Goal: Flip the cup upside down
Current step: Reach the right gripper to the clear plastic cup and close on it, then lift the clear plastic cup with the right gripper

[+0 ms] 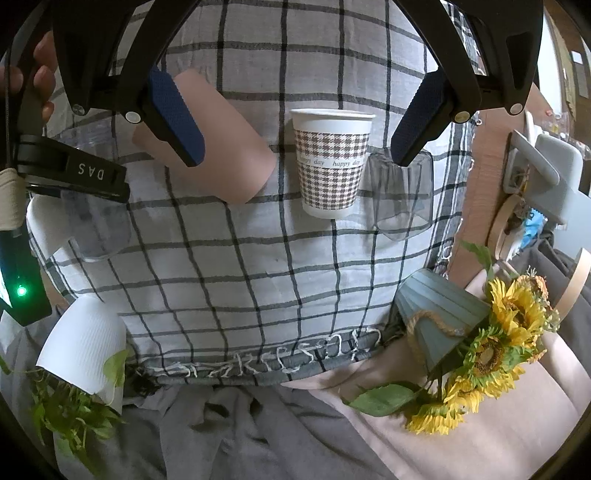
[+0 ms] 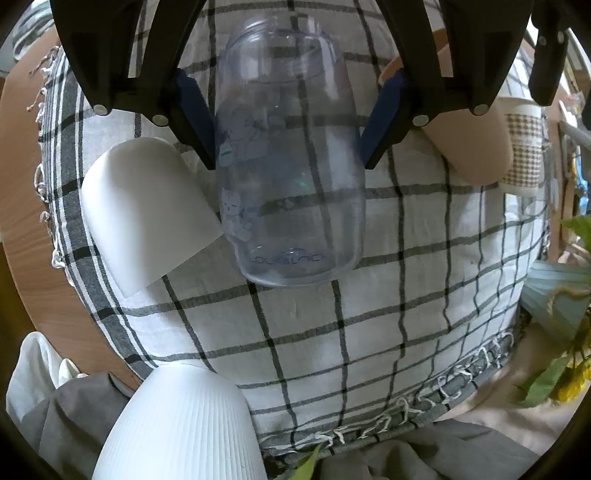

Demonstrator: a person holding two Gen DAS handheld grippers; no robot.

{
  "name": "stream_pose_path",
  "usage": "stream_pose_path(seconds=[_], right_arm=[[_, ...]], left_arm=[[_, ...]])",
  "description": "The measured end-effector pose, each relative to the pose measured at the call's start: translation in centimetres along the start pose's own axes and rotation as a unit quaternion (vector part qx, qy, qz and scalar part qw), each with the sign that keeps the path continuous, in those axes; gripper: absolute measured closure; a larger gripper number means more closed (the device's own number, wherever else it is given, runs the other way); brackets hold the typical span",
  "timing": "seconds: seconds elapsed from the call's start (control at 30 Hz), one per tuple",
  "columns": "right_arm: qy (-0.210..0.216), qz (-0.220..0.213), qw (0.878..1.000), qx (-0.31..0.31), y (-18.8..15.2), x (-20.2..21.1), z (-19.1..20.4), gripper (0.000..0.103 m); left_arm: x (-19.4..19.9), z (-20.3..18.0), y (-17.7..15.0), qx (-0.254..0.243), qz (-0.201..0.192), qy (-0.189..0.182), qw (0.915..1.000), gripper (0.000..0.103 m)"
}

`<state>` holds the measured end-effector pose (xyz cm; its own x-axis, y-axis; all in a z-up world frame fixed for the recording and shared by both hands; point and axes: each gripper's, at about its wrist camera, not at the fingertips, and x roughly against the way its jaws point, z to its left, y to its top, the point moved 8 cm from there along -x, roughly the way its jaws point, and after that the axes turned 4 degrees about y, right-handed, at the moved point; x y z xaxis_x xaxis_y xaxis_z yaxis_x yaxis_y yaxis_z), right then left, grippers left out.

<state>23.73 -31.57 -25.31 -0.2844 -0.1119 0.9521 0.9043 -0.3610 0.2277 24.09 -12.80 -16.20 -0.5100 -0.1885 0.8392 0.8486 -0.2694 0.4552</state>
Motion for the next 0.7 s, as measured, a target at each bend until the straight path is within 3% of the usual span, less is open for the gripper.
stream_pose_path(seconds=[0.33, 0.7], right_arm=[[0.011, -0.024, 1.000, -0.006, -0.4, 1.3, -0.3, 0.031], [0.002, -0.120, 0.992, 0.024, -3.5, 9.6, 2.2, 0.031]], left_arm=[[0.6, 0.7, -0.3, 0.003, -0.005, 0.001, 1.0000, 0.000], [3.0, 3.6, -2.5, 0.037, -0.010, -0.029, 0.9988, 0.000]])
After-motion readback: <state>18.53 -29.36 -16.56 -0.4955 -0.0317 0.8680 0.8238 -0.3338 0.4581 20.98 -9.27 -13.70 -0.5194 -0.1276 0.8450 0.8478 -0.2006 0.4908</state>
